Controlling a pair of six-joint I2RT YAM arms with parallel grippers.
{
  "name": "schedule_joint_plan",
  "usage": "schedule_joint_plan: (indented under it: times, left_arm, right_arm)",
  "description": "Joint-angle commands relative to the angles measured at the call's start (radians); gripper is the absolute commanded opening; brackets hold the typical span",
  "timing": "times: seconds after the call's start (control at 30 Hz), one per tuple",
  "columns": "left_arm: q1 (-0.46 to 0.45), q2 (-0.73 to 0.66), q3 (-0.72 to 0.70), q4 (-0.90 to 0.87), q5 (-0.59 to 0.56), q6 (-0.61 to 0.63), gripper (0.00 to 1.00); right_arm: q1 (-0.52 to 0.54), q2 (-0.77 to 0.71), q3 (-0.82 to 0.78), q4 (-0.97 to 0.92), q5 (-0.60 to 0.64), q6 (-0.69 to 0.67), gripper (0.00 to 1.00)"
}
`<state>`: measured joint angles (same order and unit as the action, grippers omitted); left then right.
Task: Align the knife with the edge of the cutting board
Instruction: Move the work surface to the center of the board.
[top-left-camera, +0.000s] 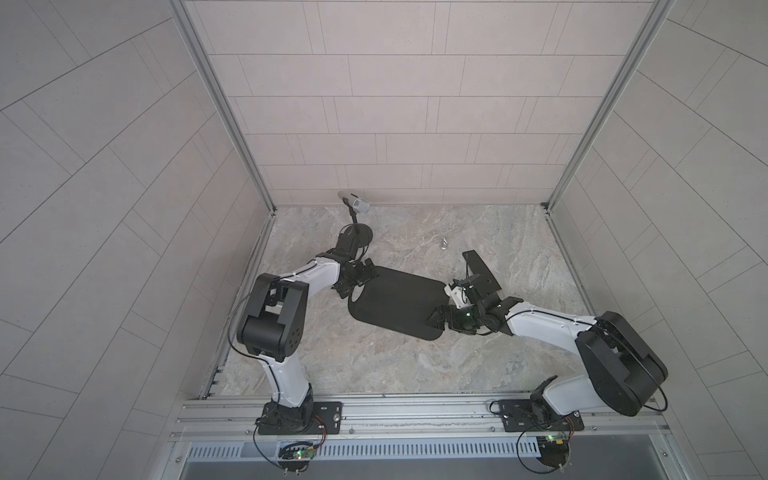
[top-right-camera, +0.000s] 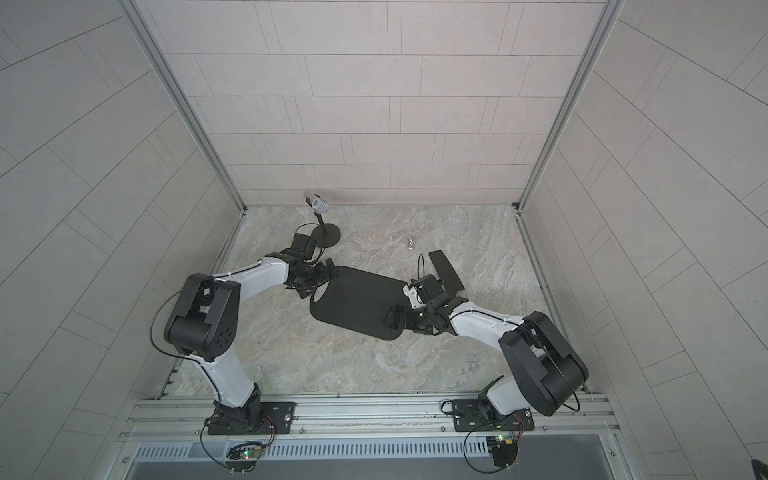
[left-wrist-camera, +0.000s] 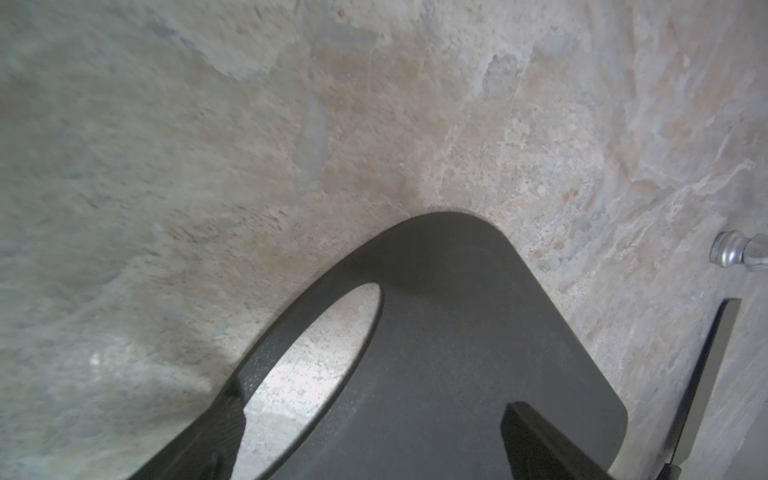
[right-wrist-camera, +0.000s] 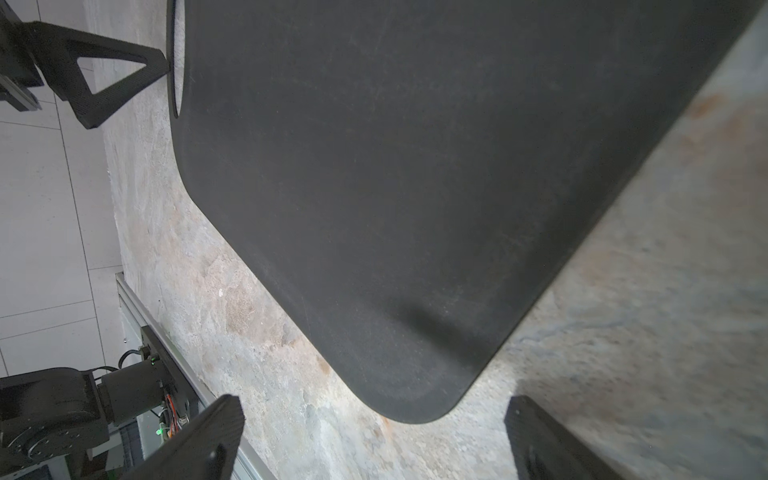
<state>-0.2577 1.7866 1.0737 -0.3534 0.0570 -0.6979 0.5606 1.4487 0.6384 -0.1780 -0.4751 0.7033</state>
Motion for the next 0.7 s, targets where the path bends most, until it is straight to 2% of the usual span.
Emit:
schedule_joint_plan:
  times: [0.0,0.67]
  left_arm:
    - [-0.007,0.007,-0.051,-0.053,0.016,-0.035,1.0]
    - [-0.038,-0.07,-0.175,-0.032,0.032,-0.104,1.0]
  right_arm:
    - [-0.013,0.04,-0.019,-0.055,0.02,-0.004,1.0]
    - [-0.097,0.12,0.049,-0.057,-0.003,-0.038,1.0]
